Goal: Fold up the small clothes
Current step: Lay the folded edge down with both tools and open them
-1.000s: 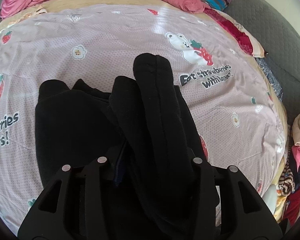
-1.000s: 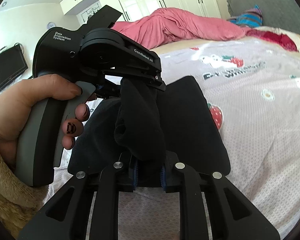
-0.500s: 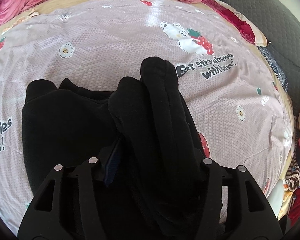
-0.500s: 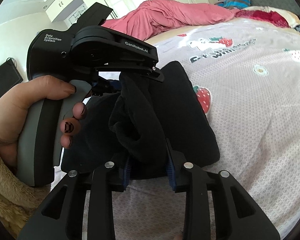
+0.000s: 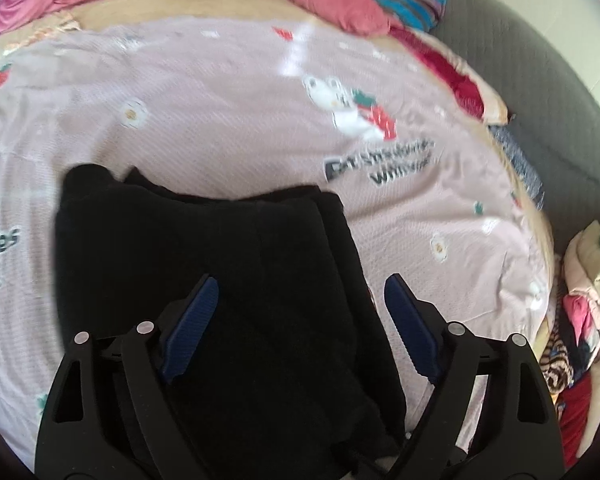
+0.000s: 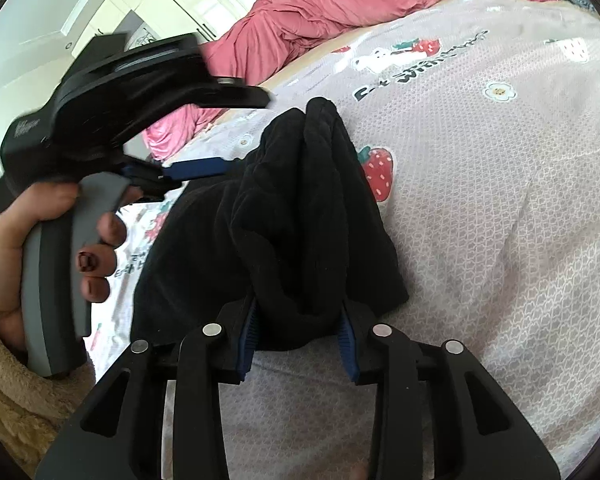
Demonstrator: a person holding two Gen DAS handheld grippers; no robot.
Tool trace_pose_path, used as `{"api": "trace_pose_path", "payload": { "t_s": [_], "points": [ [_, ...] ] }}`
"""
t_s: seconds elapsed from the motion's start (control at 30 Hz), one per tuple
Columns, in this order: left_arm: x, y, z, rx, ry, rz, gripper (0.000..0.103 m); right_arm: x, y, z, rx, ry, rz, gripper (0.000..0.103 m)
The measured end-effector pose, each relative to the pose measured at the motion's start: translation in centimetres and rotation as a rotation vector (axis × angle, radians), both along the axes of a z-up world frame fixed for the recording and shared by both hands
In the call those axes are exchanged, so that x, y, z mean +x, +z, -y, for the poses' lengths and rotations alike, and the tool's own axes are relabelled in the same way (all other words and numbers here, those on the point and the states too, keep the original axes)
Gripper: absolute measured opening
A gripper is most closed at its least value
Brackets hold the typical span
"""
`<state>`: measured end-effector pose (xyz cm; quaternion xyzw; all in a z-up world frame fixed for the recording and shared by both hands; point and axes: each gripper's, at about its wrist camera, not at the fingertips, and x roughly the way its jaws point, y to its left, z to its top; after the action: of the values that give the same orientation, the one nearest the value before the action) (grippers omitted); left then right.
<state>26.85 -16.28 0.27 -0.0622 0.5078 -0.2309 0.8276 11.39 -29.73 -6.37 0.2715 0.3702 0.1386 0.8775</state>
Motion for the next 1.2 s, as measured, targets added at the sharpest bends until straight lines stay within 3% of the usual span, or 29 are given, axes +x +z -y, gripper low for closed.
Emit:
{"api": "trace_pose_path", "payload": {
  "t_s": [0.2,0.33,0.43,0.6,0.7,0.73,0.77,0.8,0.87,1.03,1.1,1.2],
  "points": [
    [-1.8,0.8,-5.4,0.047,0.093,0.08,0.079,-0.5,1.8,2.6,0.083,0.016,-0.009,0.052],
    [-2.9,-0.4,-8.4,0.081,0.152,0.083,0.079,0.2,4.9,5.0,0.09,-0.041,0.051,0.052],
    [-3.6,-1.9,-9.5,0.084,0.166,0.059,0.079,3.7,6.6,4.9,0.081,0.051,0.044,0.052],
    [-4.7,-3.2,-9.9,0.059,0.172,0.049,0.08,10.1,5.7,2.1,-0.021,0.154,-0.093,0.046],
    [-5.0,-3.3,-9.8,0.069,0.166,0.061,0.08,11.9,3.3,0.6,-0.011,0.165,-0.175,0.045],
    [-5.1,-3.3,-9.8,0.065,0.164,0.061,0.08,12.4,2.6,0.3,0.008,0.17,-0.196,0.043],
    [-5.2,-3.3,-9.8,0.062,0.165,0.06,0.08,12.7,2.2,0.2,0.019,0.171,-0.205,0.033],
    [-5.2,-3.4,-9.8,0.058,0.167,0.058,0.08,13.2,1.8,0.1,0.042,0.176,-0.209,0.02],
    [-5.2,-3.5,-9.6,0.053,0.163,0.056,0.08,13.3,1.7,0.4,0.057,0.183,-0.191,0.015],
    [-6.0,-3.1,-8.3,0.03,0.116,0.075,0.08,12.5,5.8,0.8,-0.085,0.201,-0.034,0.013],
    [-6.1,-3.2,-7.7,0.033,0.101,0.074,0.081,13.3,5.7,0.6,-0.164,0.19,-0.048,0.014],
    [-6.3,-3.6,-6.8,0.073,0.085,0.07,0.081,14.0,3.1,0.3,-0.221,0.188,-0.123,0.014]
  ]
}}
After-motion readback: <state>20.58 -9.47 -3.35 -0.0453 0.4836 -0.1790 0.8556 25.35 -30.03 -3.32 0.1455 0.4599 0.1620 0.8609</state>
